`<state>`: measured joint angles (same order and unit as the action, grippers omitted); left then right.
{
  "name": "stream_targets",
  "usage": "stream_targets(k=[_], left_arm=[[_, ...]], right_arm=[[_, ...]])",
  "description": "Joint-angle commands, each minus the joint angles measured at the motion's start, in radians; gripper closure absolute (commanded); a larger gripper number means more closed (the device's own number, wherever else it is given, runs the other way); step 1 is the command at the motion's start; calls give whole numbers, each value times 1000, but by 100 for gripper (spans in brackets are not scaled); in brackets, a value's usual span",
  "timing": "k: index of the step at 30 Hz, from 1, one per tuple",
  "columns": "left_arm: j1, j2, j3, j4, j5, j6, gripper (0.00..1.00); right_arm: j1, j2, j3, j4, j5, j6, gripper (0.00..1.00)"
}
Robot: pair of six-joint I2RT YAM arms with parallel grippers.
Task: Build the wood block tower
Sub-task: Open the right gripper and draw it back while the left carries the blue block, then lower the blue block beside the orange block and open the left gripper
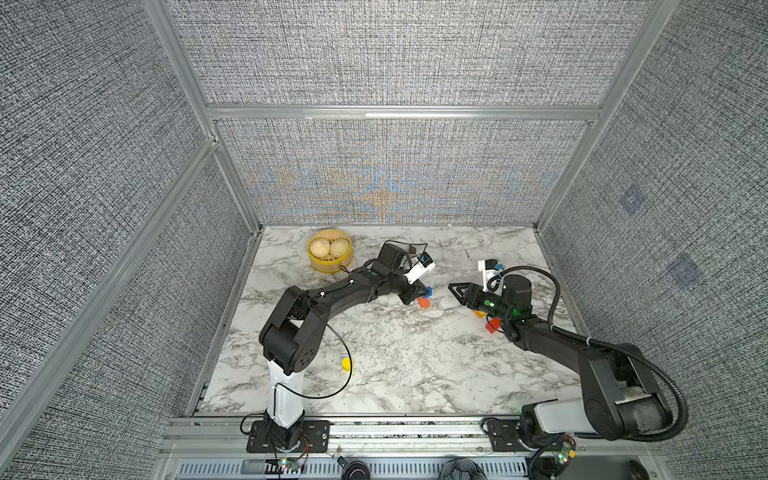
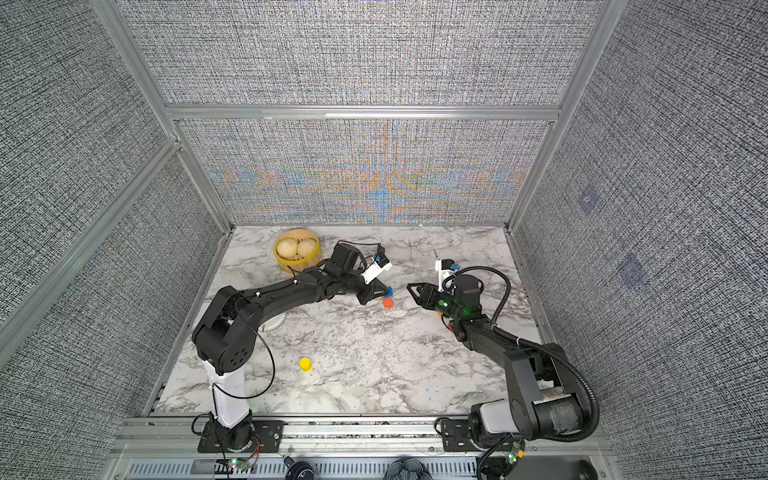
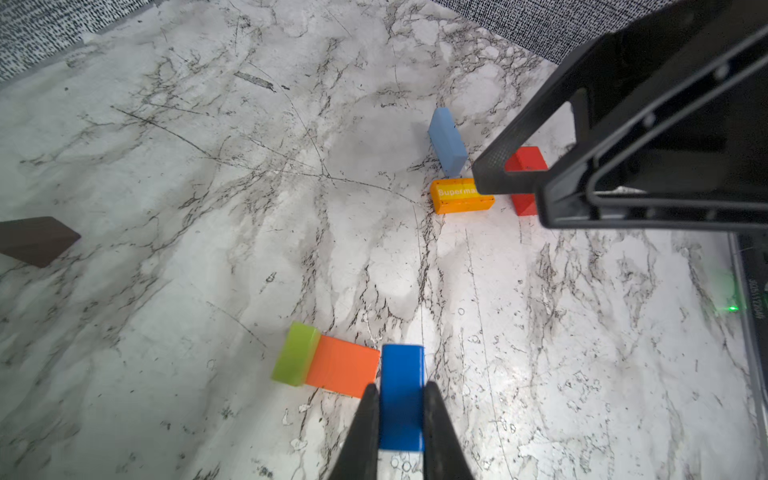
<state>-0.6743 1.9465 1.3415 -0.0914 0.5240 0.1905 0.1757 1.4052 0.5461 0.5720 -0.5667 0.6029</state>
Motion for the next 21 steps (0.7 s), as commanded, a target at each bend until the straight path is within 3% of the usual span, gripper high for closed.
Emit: stream_targets(k=[1, 21], left_arm=[[-1, 8, -19, 81, -21, 0, 89], [-10, 34, -94, 208, -56, 10, 89]], right_arm=[[-2, 9, 0, 45, -16, 6, 48], [-4, 50, -1, 74, -27, 11, 48]])
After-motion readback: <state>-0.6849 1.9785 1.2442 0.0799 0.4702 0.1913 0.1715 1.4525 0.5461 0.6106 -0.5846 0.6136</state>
